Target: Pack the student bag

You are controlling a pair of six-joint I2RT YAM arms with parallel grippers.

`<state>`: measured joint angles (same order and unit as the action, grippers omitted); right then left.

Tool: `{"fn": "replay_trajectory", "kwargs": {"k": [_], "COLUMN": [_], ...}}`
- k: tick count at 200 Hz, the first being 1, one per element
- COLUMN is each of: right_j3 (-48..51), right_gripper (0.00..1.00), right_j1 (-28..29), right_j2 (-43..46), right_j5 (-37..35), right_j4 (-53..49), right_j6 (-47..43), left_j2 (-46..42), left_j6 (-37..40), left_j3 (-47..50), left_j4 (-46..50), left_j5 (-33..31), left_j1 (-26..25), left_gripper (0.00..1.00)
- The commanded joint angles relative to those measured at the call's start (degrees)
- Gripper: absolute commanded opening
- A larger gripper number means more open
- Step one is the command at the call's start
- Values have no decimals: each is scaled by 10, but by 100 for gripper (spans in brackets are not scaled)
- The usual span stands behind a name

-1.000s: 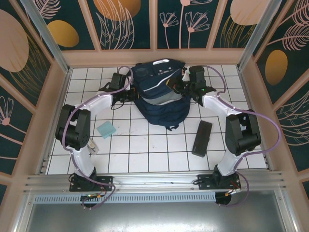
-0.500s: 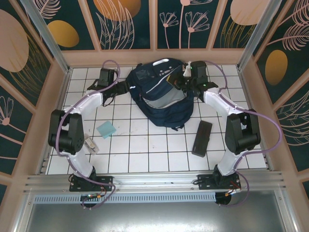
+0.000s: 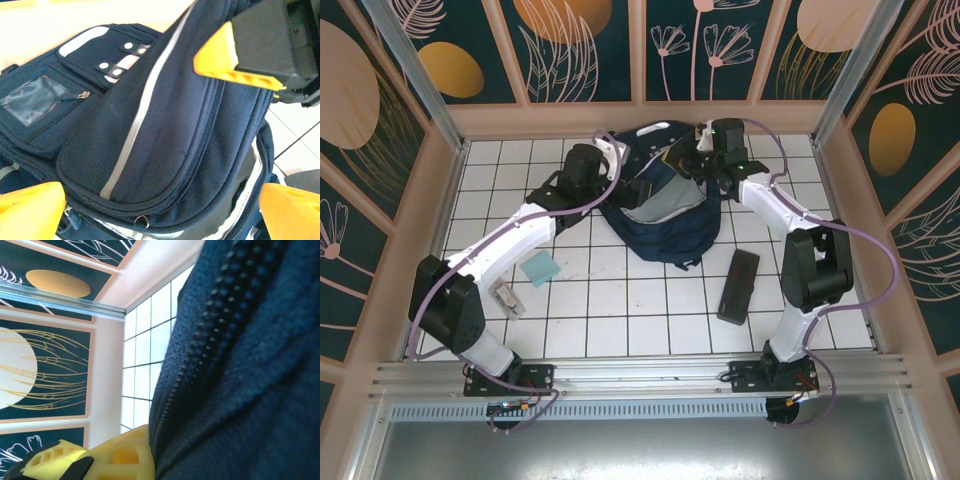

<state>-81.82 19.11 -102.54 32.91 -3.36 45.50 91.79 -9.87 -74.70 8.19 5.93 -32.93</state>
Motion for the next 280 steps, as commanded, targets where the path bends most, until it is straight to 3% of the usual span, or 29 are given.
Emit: {"fn": "replay_trajectory", "kwargs": {"k": [1, 34, 74, 114, 144, 171, 176, 185, 202, 219, 230, 244, 263, 280], "right_j3": [-40, -37, -39, -32, 5, 31, 33, 37, 39, 38, 45, 63, 100, 139], "right_gripper": [0, 0, 0, 0, 0, 0, 0, 1, 14, 49, 63, 88, 99, 99], "right_j1": [3, 4, 4, 4, 5, 3, 2, 1, -2, -6, -8, -9, -17, -24], "right_j2": [-5, -1, -5, 2, 30, 49, 52, 57, 65, 77, 92, 118, 159, 202], "right_j5": [21, 12, 12, 29, 27, 10, 4, -7, -23, -57, -99, -156, -221, -272], "right_j4": [41, 39, 43, 50, 48, 40, 36, 27, 0, -58, -96, -137, -184, -218], "right_j6": [-2, -8, -3, 9, 8, -2, -4, -12, -29, -55, -72, -88, -100, -100], "left_j2": [33, 58, 89, 144, 176, 195, 198, 201, 199, 195, 194, 194, 195, 202], "left_j6": [47, 63, 108, 126, 131, 135, 133, 128, 122, 109, 96, 74, 39, 0], "left_j3": [-33, -57, -67, -99, -129, -160, -167, -172, -179, -185, -191, -198, -208, -217], "left_j4": [12, 16, 26, 38, 28, 29, 32, 33, 34, 39, 42, 43, 40, 33], "left_j5": [-36, -31, -109, -200, -296, -267, -259, -244, -217, -187, -165, -132, -77, -17], "left_j1": [-12, -28, -78, -82, -80, -80, -80, -79, -79, -76, -73, -68, -53, -31], "left_gripper": [99, 99, 98, 94, 58, 16, 0, 0, 0, 0, 0, 0, 0, 0]}}
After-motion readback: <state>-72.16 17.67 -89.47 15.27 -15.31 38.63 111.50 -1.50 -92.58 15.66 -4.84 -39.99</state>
